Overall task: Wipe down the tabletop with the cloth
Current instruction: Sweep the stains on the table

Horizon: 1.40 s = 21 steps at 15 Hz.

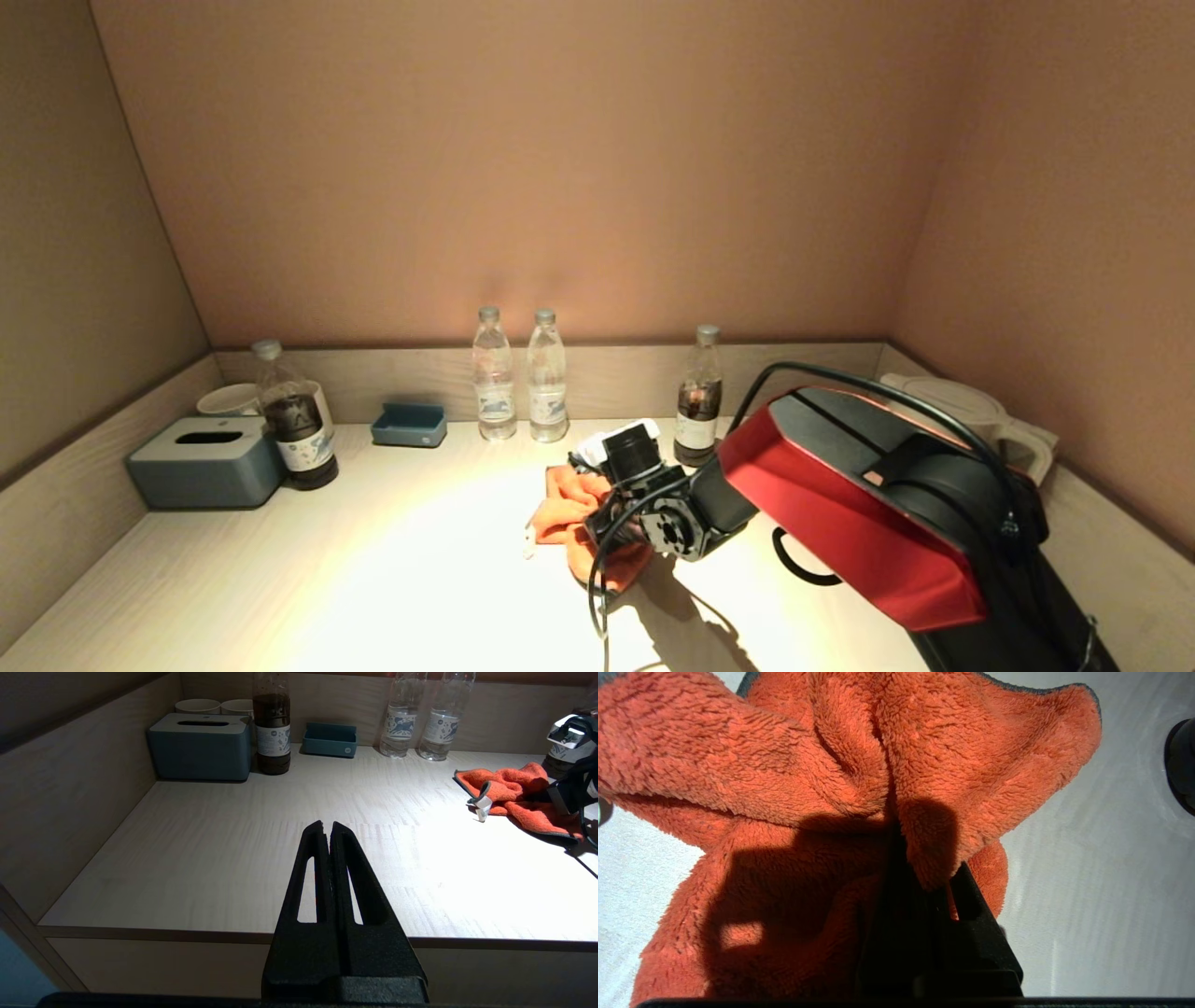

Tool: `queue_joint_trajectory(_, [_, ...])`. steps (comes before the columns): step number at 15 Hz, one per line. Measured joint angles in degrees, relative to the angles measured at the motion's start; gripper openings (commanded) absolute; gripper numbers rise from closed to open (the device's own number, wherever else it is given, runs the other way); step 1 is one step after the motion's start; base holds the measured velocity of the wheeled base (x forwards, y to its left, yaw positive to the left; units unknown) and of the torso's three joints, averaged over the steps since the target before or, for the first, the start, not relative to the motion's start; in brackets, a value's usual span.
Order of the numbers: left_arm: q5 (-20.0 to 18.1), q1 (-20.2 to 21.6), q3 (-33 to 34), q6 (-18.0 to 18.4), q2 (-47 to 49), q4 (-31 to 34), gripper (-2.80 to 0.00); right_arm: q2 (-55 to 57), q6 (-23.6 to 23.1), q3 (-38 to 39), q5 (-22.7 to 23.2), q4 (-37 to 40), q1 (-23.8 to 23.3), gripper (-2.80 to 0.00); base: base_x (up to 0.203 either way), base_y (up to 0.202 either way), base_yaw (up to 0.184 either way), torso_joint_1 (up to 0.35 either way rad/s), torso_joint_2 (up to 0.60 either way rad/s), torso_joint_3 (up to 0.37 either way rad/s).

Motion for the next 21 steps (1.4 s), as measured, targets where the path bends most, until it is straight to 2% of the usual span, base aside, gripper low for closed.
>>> queue_joint_trajectory(5, [-0.01, 0.0, 0.0, 0.0, 0.0, -0.02, -2.8, -3.46, -0.59, 7.34, 0.13, -4.79, -3.29, -2.8, 0.0, 0.0, 0.0, 0.0, 0.0, 0.0])
queue_joint_trajectory(9, [0.0, -0.02, 0.0, -0.02, 0.0, -0.02, -2.8, -6.21, -2.67, 16.62, 0.57, -9.63, -9.63, -2.8, 0.0, 0.0, 0.0, 0.0, 0.0, 0.0])
queue_joint_trajectory(13, [0.0, 0.02, 0.0, 0.0, 0.0, -0.02, -2.8, -8.89, -4.02, 25.18, 0.77, -14.87, -11.73, -2.8, 0.0, 0.0, 0.0, 0.0, 0.0, 0.0])
queue_joint_trajectory(16, [0.0, 0.0, 0.0, -0.02, 0.0, 0.01, -2.8, -11.41, -4.18, 31.46, 0.74, -19.05, -10.11, -2.8, 0.0, 0.0, 0.0, 0.0, 0.0, 0.0])
queue_joint_trajectory(19, [-0.02, -0.05, 0.0, -0.02, 0.0, 0.01, -2.8, -12.72, -4.13, 33.84, 0.72, -22.75, -8.38, -2.8, 0.0, 0.0, 0.0, 0.0, 0.0, 0.0])
queue_joint_trajectory(21, [-0.04, 0.02, 0.0, -0.02, 0.0, -0.02, -2.8, -13.27, -4.05, 35.15, 0.65, -24.63, -4.22, -2.8, 0.0, 0.0, 0.0, 0.0, 0.0, 0.0])
